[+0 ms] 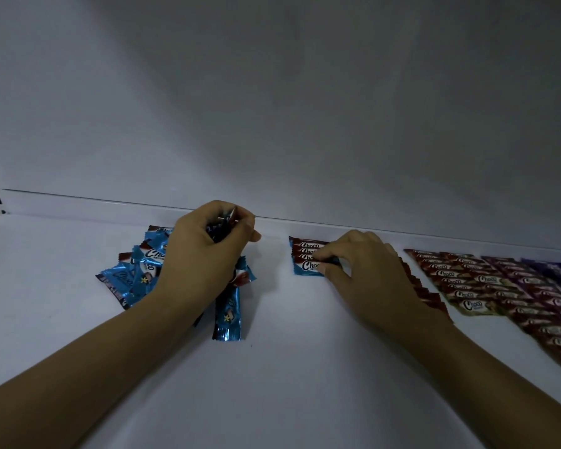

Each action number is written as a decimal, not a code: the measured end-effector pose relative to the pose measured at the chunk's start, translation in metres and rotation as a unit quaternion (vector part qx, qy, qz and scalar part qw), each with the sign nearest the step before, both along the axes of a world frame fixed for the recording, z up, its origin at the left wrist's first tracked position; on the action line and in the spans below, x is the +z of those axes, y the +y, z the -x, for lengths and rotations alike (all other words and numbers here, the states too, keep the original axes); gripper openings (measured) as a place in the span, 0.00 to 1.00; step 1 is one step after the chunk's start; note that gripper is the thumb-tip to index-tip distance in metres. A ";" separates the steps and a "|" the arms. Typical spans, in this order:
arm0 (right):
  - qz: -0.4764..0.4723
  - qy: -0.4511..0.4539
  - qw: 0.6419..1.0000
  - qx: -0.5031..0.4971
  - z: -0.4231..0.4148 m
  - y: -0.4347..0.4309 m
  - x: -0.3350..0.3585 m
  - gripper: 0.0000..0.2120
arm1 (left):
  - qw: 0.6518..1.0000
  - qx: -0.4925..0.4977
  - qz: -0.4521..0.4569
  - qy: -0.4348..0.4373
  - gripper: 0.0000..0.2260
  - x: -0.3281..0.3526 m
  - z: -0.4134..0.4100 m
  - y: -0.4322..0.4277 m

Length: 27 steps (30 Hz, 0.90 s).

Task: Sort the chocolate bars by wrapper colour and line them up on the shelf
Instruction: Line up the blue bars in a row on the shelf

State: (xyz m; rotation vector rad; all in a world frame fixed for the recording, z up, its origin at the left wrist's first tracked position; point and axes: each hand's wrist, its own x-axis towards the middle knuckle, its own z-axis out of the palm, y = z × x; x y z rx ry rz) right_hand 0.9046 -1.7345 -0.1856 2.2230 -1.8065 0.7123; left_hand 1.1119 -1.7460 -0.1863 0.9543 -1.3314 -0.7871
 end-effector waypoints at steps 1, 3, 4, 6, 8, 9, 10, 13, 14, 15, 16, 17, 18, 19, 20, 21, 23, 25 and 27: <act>0.025 -0.017 0.999 0.013 -0.003 0.002 0.002 0.09 | 1.000 0.001 -0.002 0.006 0.05 0.001 0.000 0.000; 0.063 -0.089 0.992 0.063 -0.012 0.010 0.009 0.07 | 1.000 0.001 -0.010 0.026 0.05 0.002 0.002 0.000; 0.049 -0.141 0.983 0.103 -0.021 0.016 0.013 0.06 | 0.999 0.005 -0.015 0.039 0.05 0.003 0.003 0.001; -0.045 -0.241 0.947 0.205 -0.044 0.032 0.020 0.03 | 0.997 0.024 -0.018 0.071 0.05 0.004 0.005 0.002; -0.124 -0.277 0.915 0.265 -0.065 0.043 0.018 0.02 | 0.994 0.047 -0.009 0.095 0.06 0.005 0.007 0.003; -0.145 -0.278 0.909 0.275 -0.071 0.046 0.015 0.03 | 0.993 0.055 -0.006 0.107 0.07 0.006 0.007 0.004; -0.158 -0.280 0.907 0.271 -0.074 0.047 0.013 0.03 | 0.991 0.057 -0.006 0.123 0.07 0.008 0.008 0.005; -0.195 -0.336 0.890 0.239 -0.067 0.041 0.016 0.01 | 0.987 0.055 -0.007 0.149 0.08 0.012 0.007 0.006; -0.210 -0.348 0.885 0.227 -0.063 0.039 0.018 0.04 | 0.988 0.061 -0.006 0.140 0.08 0.011 0.006 0.005; -0.225 -0.358 0.881 0.215 -0.058 0.038 0.019 0.06 | 0.989 0.069 -0.010 0.133 0.08 0.010 0.005 0.004; -0.230 -0.367 0.878 0.203 -0.054 0.036 0.019 0.07 | 0.988 0.076 -0.018 0.131 0.07 0.008 0.003 0.003; -0.220 -0.370 0.881 0.194 -0.050 0.035 0.020 0.08 | 0.988 0.081 -0.027 0.131 0.07 0.006 0.002 0.001; -0.195 -0.360 0.893 0.189 -0.047 0.033 0.021 0.09 | 0.988 0.085 -0.034 0.127 0.07 0.004 0.000 0.000; -0.161 -0.338 0.909 0.185 -0.044 0.032 0.021 0.10 | 0.988 0.090 -0.037 0.120 0.07 0.003 -0.002 -0.001; -0.127 -0.300 0.929 0.177 -0.040 0.031 0.021 0.10 | 0.989 0.094 -0.035 0.113 0.07 0.002 -0.004 -0.002; -0.100 -0.246 0.950 0.164 -0.037 0.030 0.022 0.08 | 0.989 0.098 -0.032 0.106 0.06 0.003 -0.005 -0.003; -0.110 -0.105 0.977 0.151 -0.031 0.030 0.026 0.04 | 0.990 0.102 -0.025 0.093 0.06 0.004 -0.006 -0.004; -0.188 -0.043 0.966 0.172 -0.026 0.032 0.029 0.07 | 0.992 0.105 -0.019 0.073 0.06 0.005 -0.004 -0.004; -0.225 -0.078 0.952 0.192 -0.024 0.032 0.033 0.06 | 0.993 0.107 -0.010 0.057 0.06 0.005 -0.002 -0.003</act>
